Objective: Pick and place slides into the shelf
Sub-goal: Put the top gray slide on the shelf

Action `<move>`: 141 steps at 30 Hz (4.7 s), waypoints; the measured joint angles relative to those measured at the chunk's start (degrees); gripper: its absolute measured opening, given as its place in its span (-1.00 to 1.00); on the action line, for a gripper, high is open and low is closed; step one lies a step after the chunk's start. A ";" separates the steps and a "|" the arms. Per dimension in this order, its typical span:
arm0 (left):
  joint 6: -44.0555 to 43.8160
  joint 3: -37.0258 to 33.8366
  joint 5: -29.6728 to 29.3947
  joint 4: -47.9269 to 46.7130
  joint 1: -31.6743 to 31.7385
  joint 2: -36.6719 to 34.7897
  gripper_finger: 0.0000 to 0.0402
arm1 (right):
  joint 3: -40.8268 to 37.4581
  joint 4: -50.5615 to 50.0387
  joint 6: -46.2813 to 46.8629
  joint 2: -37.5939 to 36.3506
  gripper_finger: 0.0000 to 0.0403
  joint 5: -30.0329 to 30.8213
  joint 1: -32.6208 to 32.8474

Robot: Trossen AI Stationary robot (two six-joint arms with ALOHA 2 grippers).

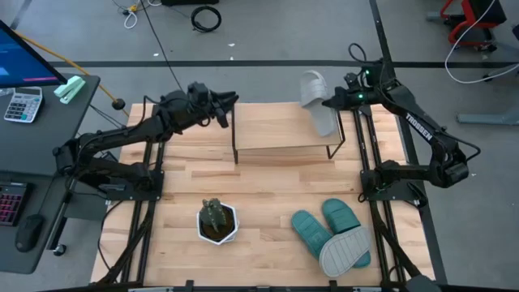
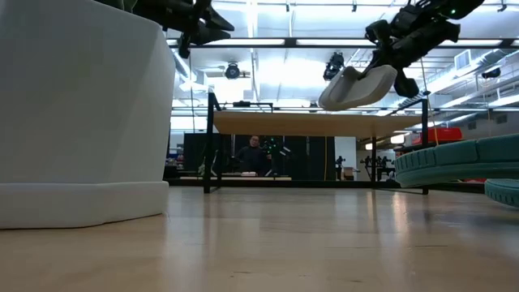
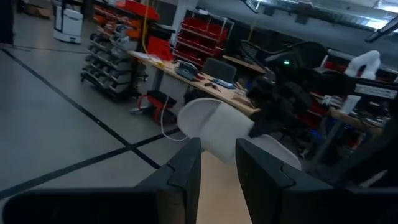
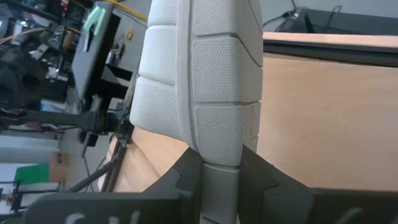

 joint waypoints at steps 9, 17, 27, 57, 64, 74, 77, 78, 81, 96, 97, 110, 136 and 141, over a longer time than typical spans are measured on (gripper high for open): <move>3.43 0.00 0.37 0.10 4.21 0.00 -0.50 | -0.03 -2.19 4.74 0.02 -0.69 8.15 4.08; 3.63 0.00 4.06 0.08 6.71 0.00 -0.49 | -0.04 -1.96 11.24 0.02 -0.69 12.01 8.07; 5.99 0.00 5.38 0.03 8.56 -0.01 -0.51 | -0.04 -2.11 13.64 0.02 -0.69 16.58 10.37; 6.40 0.00 6.51 -1.49 8.59 -0.02 -0.53 | 0.00 -8.23 13.41 -4.38 0.11 25.19 10.19; 6.58 0.00 6.50 -1.49 8.59 -0.02 -0.56 | 0.00 -14.13 11.75 -6.24 0.04 25.34 10.21; 6.48 -0.02 6.47 -1.78 8.59 0.24 -0.54 | 2.22 -17.20 9.20 -6.23 0.03 26.93 10.11; 6.46 -0.02 6.49 -1.75 8.59 0.24 -0.54 | 4.52 -19.71 7.38 -5.69 0.03 29.18 9.57; 6.49 -0.02 6.49 -1.75 8.59 0.24 -0.53 | 5.29 -21.73 6.41 -5.36 0.03 30.30 9.43; 6.54 -0.02 6.47 -1.76 8.59 0.24 -0.53 | 7.09 -27.02 3.19 -4.66 0.03 34.33 9.43; 6.53 -0.02 6.49 -2.20 8.59 0.28 -0.54 | 7.56 -26.36 0.58 -3.01 0.03 49.88 10.77; 6.51 -0.02 6.48 -2.19 8.59 0.29 -0.54 | 7.56 -26.58 0.51 -2.63 0.03 50.14 11.18; 6.40 -0.02 6.49 -2.15 8.59 0.29 -0.57 | 7.52 -26.55 0.44 2.91 -0.03 51.34 15.96; 6.56 -0.02 6.47 -2.58 8.57 0.29 -0.58 | 7.52 -20.52 1.02 1.40 -0.06 57.00 15.02; 6.58 -0.02 6.48 -2.56 8.58 0.31 -0.60 | 7.52 -18.66 -0.60 2.19 -0.06 51.40 14.65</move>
